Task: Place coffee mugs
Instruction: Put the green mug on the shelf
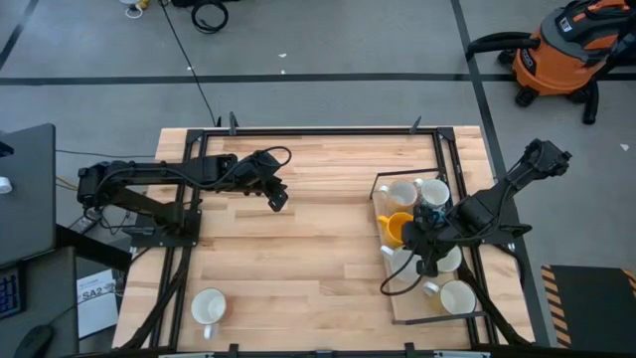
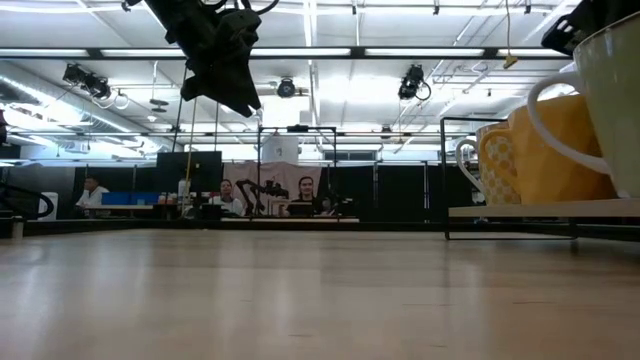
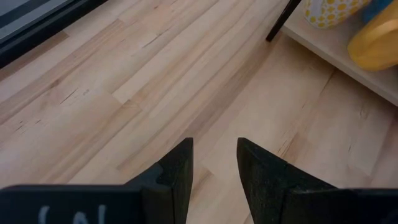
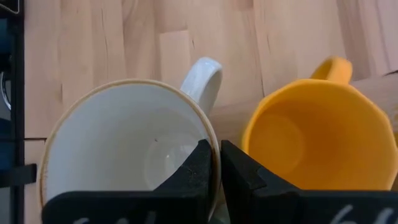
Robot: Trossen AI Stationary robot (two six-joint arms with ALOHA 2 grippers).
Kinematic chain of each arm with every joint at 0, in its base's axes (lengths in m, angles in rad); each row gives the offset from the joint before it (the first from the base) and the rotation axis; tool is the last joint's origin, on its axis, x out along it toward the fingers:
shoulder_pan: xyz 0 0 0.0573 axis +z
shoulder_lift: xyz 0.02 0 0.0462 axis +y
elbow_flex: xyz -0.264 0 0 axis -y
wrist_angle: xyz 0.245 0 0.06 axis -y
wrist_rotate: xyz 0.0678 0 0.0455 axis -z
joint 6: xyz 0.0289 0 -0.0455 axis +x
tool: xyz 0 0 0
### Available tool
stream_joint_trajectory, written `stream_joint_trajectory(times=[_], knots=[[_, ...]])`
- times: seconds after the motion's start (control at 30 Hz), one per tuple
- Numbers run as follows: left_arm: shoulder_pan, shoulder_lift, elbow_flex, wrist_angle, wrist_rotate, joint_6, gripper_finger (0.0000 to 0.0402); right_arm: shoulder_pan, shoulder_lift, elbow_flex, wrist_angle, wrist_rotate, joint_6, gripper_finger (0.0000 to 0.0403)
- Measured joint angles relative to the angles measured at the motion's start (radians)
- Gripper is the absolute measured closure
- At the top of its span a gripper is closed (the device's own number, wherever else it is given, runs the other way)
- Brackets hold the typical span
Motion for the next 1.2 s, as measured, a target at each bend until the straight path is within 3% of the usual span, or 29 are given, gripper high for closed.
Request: stream_joint_trajectory(times=[0.37, 1.0, 1.2], knots=[[0.000, 0.000, 0.000, 0.000, 0.000, 0.000, 0.0271, 0.000, -0.001, 0.000, -0.008, -0.001, -0.087, 0.0353], [0.000, 0.000, 0.000, 0.000, 0.000, 0.000, 0.0271, -0.001, -0.001, 0.000, -0.009, 0.009, -0.081, 0.0350], [0.000, 0.000, 0.000, 0.000, 0.000, 0.000, 0.0271, -0.001, -0.001, 0.000, -0.009, 0.008, -0.077, 0.0329]])
